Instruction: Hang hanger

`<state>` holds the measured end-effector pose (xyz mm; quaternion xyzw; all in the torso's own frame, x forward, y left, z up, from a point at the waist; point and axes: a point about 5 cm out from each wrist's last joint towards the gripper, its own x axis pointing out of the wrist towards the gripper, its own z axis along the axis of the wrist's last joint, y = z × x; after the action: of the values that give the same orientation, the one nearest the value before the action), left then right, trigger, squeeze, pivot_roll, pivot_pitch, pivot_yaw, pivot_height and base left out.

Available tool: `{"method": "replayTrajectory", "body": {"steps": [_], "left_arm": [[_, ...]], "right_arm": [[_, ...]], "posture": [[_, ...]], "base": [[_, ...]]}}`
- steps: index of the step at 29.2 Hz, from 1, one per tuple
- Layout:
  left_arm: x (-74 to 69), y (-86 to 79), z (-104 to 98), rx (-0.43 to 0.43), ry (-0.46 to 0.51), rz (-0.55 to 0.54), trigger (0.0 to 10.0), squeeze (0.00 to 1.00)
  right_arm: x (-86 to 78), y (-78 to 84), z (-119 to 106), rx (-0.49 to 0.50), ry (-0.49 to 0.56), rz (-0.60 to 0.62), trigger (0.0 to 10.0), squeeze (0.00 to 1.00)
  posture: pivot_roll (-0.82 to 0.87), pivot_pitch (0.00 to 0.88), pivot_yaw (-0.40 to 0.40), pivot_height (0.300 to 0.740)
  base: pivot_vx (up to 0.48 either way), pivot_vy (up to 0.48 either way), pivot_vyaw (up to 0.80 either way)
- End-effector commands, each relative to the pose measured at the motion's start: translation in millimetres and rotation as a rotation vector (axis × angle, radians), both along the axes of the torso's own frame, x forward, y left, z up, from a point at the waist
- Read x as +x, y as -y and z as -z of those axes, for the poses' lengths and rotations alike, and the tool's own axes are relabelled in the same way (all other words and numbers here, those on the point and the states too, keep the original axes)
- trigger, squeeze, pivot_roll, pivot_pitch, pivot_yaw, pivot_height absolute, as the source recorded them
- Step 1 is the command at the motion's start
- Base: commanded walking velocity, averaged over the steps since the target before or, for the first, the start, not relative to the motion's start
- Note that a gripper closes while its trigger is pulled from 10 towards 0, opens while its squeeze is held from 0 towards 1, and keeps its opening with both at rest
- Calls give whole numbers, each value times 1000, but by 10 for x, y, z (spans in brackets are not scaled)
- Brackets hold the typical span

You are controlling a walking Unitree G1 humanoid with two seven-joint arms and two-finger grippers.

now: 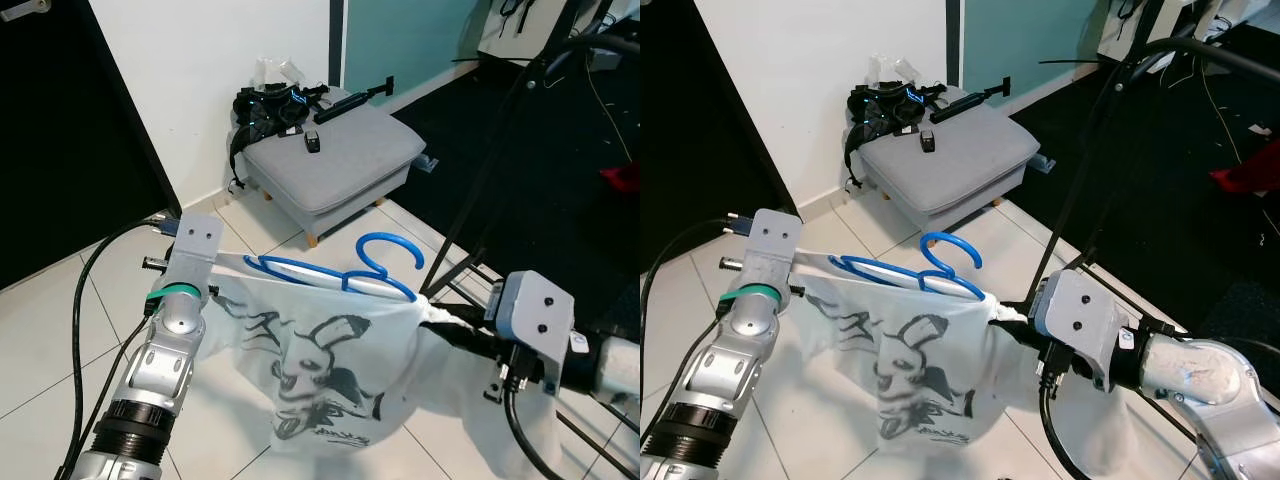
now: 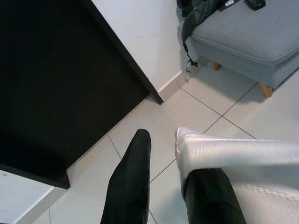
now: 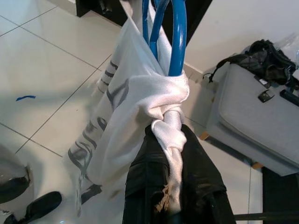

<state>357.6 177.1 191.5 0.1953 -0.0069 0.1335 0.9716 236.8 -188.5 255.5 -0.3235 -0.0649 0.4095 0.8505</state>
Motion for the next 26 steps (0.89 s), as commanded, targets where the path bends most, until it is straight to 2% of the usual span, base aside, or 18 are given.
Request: {"method": "replayTrajectory", "body": {"steps": [1, 6, 9, 16, 20, 22, 23, 24, 26], "left_arm": [[-20, -150, 108, 19, -40, -69, 10000, 0], [-24, -139, 132, 27, -40, -63, 10000, 0], [10, -105, 39, 12, 16, -60, 10000, 0], [32, -101, -13, 13, 44, -67, 10000, 0], [34, -99, -37, 5, 56, -60, 10000, 0], [20, 35, -98, -53, 78, 64, 10000, 0], [20, 35, -98, -53, 78, 64, 10000, 0], [6, 102, -125, -75, 91, 119, 10000, 0], [6, 102, -125, -75, 91, 119, 10000, 0]], "right_arm": [[-21, 25, -92, 21, 58, 14, 0, 0], [-72, 10, -127, 19, 43, -8, 0, 0], [-131, -38, 121, -45, -92, -72, 0, 0], [-160, -64, 208, -66, -140, -112, 0, 0], [-124, -42, 243, -87, -131, -91, 0, 0], [45, 24, 272, -118, -38, 22, 0, 0], [45, 24, 272, -118, -38, 22, 0, 0], [108, 40, 270, -120, -6, 60, 0, 0], [108, 40, 270, -120, -6, 60, 0, 0]], "posture": [[-202, 215, 183, 740], [-203, 217, 189, 740], [-202, 217, 188, 740], [-195, 215, 184, 740], [-194, 214, 183, 740], [-187, 209, 182, 740], [-187, 209, 182, 740], [-187, 209, 182, 740], [-187, 209, 182, 740]], "base": [[0, 0, 0], [0, 0, 0], [0, 0, 0], [0, 0, 0], [0, 0, 0], [0, 0, 0], [0, 0, 0], [0, 0, 0], [0, 0, 0]]}}
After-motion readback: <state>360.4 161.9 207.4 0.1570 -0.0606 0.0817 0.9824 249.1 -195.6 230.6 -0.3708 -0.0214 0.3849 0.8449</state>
